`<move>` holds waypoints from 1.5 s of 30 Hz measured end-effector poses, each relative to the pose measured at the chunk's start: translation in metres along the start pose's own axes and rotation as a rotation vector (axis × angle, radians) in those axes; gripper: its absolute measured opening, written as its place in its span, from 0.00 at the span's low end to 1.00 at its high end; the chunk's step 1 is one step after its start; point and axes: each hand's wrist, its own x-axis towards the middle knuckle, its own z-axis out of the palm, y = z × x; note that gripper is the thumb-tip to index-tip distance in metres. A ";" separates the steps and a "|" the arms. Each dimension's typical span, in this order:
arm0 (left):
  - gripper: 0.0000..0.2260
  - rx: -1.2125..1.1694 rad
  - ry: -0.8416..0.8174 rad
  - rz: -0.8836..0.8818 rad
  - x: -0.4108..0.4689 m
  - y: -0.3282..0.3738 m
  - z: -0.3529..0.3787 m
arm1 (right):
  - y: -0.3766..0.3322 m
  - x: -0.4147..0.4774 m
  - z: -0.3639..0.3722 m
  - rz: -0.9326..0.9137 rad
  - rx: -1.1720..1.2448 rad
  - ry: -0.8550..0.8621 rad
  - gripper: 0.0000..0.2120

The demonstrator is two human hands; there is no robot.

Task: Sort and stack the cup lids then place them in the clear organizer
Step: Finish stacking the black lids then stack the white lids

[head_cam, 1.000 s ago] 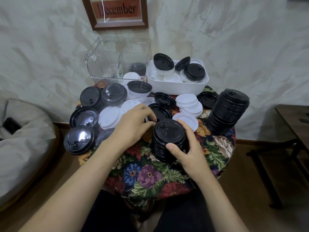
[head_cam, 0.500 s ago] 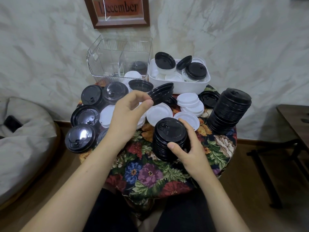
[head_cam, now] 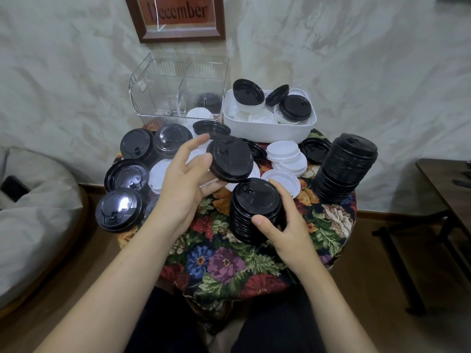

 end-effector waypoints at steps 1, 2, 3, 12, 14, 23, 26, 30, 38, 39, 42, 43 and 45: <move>0.16 -0.024 -0.024 0.001 0.000 0.001 -0.001 | 0.000 0.000 0.000 -0.001 -0.002 0.000 0.35; 0.17 -0.032 -0.051 -0.010 0.000 0.001 -0.002 | 0.000 0.000 0.000 -0.003 -0.004 -0.001 0.35; 0.17 -0.025 -0.077 -0.031 0.000 0.000 -0.003 | 0.000 0.000 0.000 -0.007 -0.005 -0.003 0.34; 0.13 0.260 -0.135 -0.139 -0.002 -0.018 -0.004 | -0.003 0.000 0.000 -0.029 0.002 -0.011 0.33; 0.13 0.334 -0.169 -0.105 -0.002 -0.017 -0.002 | -0.002 0.000 0.000 -0.032 -0.007 -0.010 0.33; 0.19 0.595 -0.228 -0.054 0.007 -0.018 0.004 | -0.004 -0.001 0.000 -0.023 0.015 -0.007 0.35; 0.18 0.610 -0.243 -0.013 0.005 -0.017 0.011 | -0.001 0.000 0.000 -0.006 0.012 0.000 0.41; 0.13 0.650 -0.285 0.021 0.003 -0.020 0.013 | 0.002 0.000 -0.002 0.034 0.026 0.023 0.47; 0.14 0.622 -0.346 -0.026 0.000 -0.023 0.008 | 0.000 0.001 -0.002 -0.011 0.018 0.022 0.51; 0.15 0.632 -0.349 -0.021 0.000 -0.024 0.008 | -0.001 0.000 -0.002 -0.020 0.016 0.019 0.52; 0.15 0.667 -0.369 -0.016 -0.001 -0.024 0.007 | 0.000 -0.001 -0.002 -0.047 0.019 0.010 0.50; 0.15 0.670 -0.380 -0.017 -0.001 -0.024 0.006 | 0.001 0.000 -0.002 -0.044 0.028 0.012 0.48; 0.14 0.672 -0.403 -0.023 -0.002 -0.025 0.006 | 0.002 0.000 -0.001 -0.030 0.046 0.024 0.44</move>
